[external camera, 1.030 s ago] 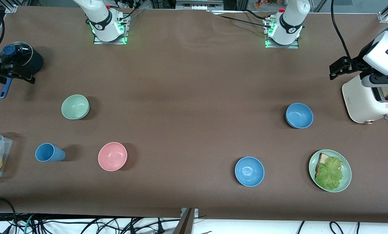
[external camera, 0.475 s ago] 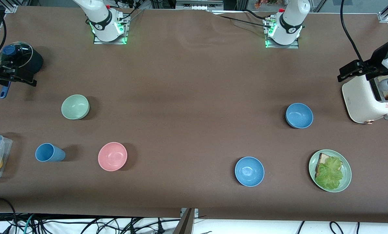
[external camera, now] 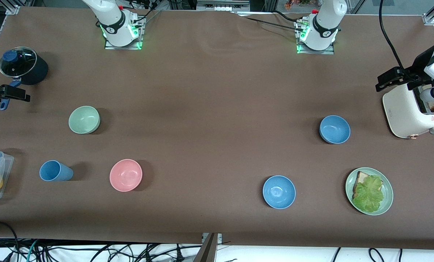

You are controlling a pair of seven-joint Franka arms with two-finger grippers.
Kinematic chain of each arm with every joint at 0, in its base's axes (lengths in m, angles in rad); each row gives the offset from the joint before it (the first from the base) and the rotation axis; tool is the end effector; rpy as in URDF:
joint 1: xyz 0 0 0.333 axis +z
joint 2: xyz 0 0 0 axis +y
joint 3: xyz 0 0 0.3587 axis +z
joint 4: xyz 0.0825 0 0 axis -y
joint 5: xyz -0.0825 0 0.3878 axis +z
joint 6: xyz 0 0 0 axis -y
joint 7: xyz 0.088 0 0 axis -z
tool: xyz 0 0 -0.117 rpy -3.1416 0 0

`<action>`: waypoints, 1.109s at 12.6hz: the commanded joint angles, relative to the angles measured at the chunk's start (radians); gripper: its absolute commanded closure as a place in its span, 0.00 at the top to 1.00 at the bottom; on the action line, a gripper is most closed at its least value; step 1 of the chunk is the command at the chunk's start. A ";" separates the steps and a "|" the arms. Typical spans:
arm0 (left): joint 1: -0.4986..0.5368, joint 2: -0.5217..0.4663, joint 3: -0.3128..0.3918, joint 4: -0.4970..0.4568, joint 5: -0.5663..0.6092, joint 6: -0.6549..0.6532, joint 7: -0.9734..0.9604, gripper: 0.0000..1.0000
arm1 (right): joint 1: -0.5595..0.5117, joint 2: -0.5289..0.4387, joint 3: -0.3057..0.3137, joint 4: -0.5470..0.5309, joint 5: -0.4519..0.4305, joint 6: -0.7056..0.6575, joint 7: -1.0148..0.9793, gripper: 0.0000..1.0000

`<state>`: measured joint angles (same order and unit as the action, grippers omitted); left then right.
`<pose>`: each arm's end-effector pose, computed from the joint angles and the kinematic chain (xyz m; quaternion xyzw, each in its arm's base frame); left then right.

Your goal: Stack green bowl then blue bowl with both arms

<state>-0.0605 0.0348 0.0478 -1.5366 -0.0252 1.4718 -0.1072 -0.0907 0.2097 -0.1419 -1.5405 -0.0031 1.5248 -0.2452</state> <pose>0.5586 -0.0108 0.6458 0.9976 0.0466 -0.0504 0.0088 0.5962 -0.1332 0.5461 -0.9936 -0.0062 0.1121 0.0105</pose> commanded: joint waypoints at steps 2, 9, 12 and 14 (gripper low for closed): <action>0.002 0.005 -0.005 0.020 -0.016 -0.018 -0.002 1.00 | -0.112 0.030 0.008 -0.100 0.061 0.079 -0.117 0.99; -0.007 0.005 -0.006 0.021 -0.016 -0.018 -0.003 1.00 | -0.135 0.042 0.008 -0.378 0.123 0.383 -0.207 0.99; -0.007 0.005 -0.008 0.021 -0.016 -0.018 -0.003 1.00 | -0.135 0.053 0.007 -0.472 0.169 0.513 -0.249 0.99; -0.007 0.005 -0.008 0.021 -0.016 -0.018 -0.003 1.00 | -0.136 0.072 0.007 -0.501 0.213 0.555 -0.256 0.99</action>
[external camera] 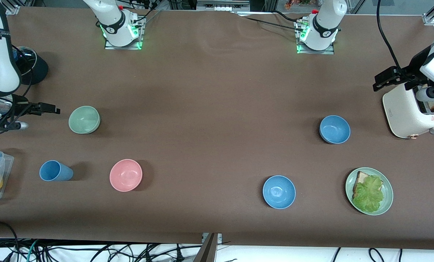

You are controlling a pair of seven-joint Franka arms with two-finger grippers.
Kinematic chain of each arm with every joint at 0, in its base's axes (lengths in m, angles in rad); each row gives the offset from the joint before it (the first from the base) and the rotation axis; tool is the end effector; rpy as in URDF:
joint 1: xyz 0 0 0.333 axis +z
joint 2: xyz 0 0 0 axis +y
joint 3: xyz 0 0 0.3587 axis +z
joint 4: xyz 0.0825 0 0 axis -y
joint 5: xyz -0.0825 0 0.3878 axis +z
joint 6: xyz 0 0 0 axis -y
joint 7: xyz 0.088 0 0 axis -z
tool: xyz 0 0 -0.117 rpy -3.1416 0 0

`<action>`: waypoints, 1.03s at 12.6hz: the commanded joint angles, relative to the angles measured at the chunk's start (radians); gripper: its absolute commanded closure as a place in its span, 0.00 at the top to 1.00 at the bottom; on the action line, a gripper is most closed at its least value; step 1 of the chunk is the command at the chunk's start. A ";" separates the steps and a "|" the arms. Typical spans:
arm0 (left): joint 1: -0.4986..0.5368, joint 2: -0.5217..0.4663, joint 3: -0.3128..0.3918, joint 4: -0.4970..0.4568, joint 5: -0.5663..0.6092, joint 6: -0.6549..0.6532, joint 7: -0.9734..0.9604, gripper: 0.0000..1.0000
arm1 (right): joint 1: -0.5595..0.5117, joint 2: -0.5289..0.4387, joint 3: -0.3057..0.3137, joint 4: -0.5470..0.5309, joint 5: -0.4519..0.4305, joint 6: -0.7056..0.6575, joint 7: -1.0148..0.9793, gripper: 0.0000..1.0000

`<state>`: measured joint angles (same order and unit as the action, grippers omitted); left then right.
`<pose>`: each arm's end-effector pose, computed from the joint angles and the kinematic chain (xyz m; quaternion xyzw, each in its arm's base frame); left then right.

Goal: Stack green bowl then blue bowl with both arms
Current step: 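Lower the right gripper to the rim of the pale green bowl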

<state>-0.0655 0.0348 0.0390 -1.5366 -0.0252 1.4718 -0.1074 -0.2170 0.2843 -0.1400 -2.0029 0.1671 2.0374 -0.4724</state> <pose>0.5584 -0.0184 0.6458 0.9979 0.0398 -0.0504 0.0086 0.5514 -0.1909 0.3284 -0.9912 -0.0111 0.0917 0.0946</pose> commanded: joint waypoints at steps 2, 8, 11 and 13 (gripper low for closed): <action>-0.002 0.005 0.001 0.021 -0.016 -0.018 -0.003 1.00 | -0.012 0.013 0.006 -0.048 0.052 0.069 -0.037 0.99; 0.003 0.005 0.002 0.020 -0.016 -0.019 -0.003 1.00 | -0.024 0.108 0.006 -0.051 0.133 0.191 -0.159 0.99; 0.009 0.005 0.002 0.019 -0.018 -0.034 0.000 1.00 | -0.027 0.139 0.006 -0.051 0.164 0.213 -0.204 0.99; 0.007 0.005 0.002 0.020 -0.018 -0.034 -0.002 1.00 | -0.027 0.142 0.006 -0.053 0.164 0.214 -0.206 0.99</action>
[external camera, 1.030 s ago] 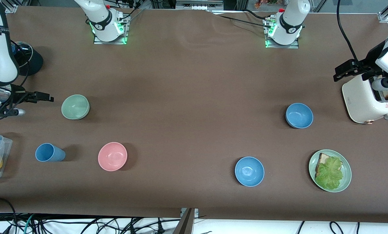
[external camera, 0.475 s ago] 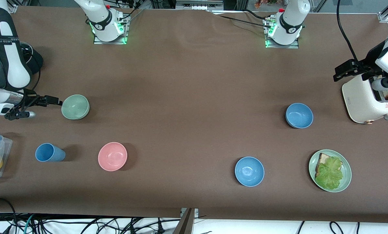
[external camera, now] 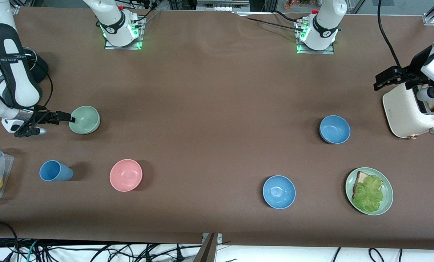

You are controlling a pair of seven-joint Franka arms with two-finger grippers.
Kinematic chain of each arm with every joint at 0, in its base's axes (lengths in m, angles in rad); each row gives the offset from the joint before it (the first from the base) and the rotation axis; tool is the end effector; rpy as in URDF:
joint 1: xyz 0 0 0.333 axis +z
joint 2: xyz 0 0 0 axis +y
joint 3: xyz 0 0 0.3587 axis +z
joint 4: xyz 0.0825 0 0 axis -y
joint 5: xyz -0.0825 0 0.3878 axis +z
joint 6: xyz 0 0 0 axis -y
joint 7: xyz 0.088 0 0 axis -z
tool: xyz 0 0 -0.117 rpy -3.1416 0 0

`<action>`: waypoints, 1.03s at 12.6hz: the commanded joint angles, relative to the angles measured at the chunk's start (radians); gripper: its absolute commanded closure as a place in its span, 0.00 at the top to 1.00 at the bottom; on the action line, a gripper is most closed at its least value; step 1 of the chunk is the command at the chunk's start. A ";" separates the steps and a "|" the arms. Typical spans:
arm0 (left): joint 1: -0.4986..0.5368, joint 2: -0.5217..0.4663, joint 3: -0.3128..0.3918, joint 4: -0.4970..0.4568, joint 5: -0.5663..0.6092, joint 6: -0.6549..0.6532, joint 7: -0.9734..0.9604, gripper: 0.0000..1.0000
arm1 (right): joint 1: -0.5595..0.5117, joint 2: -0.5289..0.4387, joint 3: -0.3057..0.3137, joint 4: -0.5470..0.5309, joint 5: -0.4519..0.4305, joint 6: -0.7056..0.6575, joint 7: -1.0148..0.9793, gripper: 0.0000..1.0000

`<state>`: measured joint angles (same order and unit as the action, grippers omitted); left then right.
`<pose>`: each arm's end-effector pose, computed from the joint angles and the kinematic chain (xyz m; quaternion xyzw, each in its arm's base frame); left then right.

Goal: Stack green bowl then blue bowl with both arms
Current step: 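Lower the right gripper to the rim of the pale green bowl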

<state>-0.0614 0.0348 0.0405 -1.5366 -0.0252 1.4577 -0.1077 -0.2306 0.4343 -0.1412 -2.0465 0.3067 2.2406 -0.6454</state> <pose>0.5567 -0.0153 0.6447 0.9974 0.0426 -0.0574 0.0082 0.5527 -0.2015 0.2364 -0.9900 -0.0300 0.0615 0.1234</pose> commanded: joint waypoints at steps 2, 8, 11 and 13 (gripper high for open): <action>0.003 0.005 0.001 0.020 -0.016 -0.026 -0.001 1.00 | -0.013 -0.002 0.008 -0.009 0.025 0.010 -0.033 0.91; -0.006 0.005 -0.001 0.021 -0.018 -0.030 -0.003 1.00 | -0.010 -0.002 0.009 -0.006 0.025 0.001 -0.033 0.15; -0.006 0.005 -0.001 0.023 -0.018 -0.036 -0.004 1.00 | -0.009 -0.002 0.009 -0.001 0.023 -0.001 -0.031 0.01; -0.006 0.005 -0.001 0.023 -0.018 -0.036 -0.004 1.00 | -0.007 -0.003 0.014 0.006 0.023 -0.003 -0.024 0.00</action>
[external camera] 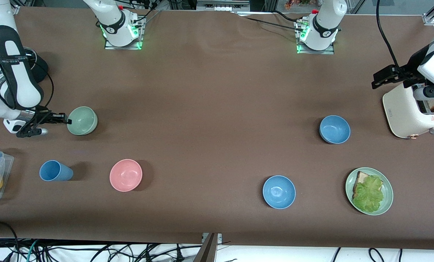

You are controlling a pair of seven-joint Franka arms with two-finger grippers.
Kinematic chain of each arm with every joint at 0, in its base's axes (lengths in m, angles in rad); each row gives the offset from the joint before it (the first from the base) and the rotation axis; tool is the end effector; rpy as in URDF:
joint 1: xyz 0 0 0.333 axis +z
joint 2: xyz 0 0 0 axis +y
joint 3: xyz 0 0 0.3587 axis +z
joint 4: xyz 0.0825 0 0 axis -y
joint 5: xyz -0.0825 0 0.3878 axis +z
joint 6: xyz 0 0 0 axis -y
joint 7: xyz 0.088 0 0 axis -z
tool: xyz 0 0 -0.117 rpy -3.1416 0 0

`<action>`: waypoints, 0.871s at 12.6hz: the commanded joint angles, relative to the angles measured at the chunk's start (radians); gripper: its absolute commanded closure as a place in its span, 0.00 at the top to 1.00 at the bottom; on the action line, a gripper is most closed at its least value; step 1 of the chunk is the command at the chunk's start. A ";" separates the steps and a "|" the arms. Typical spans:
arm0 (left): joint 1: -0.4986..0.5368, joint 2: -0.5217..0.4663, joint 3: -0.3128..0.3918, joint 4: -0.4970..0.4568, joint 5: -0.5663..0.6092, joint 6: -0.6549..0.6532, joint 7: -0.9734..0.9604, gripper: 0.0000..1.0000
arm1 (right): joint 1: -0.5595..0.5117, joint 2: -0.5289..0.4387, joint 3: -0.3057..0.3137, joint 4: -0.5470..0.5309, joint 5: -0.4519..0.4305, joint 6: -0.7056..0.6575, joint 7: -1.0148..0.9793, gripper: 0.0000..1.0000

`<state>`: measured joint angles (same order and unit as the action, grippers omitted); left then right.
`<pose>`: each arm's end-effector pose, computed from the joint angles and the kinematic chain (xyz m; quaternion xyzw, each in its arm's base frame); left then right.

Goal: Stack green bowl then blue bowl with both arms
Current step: 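Lower the right gripper to the rim of the pale green bowl, then grasp the green bowl rim with the right gripper and slide it inward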

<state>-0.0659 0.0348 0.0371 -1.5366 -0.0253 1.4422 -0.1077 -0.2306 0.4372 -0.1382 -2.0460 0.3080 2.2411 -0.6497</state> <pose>0.5546 -0.0196 0.6436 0.9971 0.0386 -0.0652 0.0076 0.5533 -0.1998 0.2348 -0.9897 -0.0329 0.0619 0.1246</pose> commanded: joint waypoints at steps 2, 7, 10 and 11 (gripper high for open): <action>-0.002 0.005 0.001 0.023 -0.018 -0.020 -0.004 1.00 | -0.004 -0.015 0.019 0.038 0.023 -0.030 -0.007 0.00; -0.002 0.005 0.003 0.023 -0.018 -0.020 -0.004 1.00 | 0.001 -0.021 0.103 0.266 0.023 -0.308 0.209 0.00; 0.003 0.007 0.004 0.021 -0.018 -0.020 -0.003 1.00 | 0.010 -0.044 0.193 0.305 0.022 -0.334 0.402 0.00; 0.009 0.017 0.007 0.020 -0.018 -0.020 0.003 1.00 | 0.016 -0.055 0.227 0.305 0.019 -0.334 0.471 0.00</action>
<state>-0.0652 0.0353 0.0387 -1.5367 -0.0253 1.4410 -0.1078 -0.2178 0.4038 0.0402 -1.7457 0.3163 1.9278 -0.2819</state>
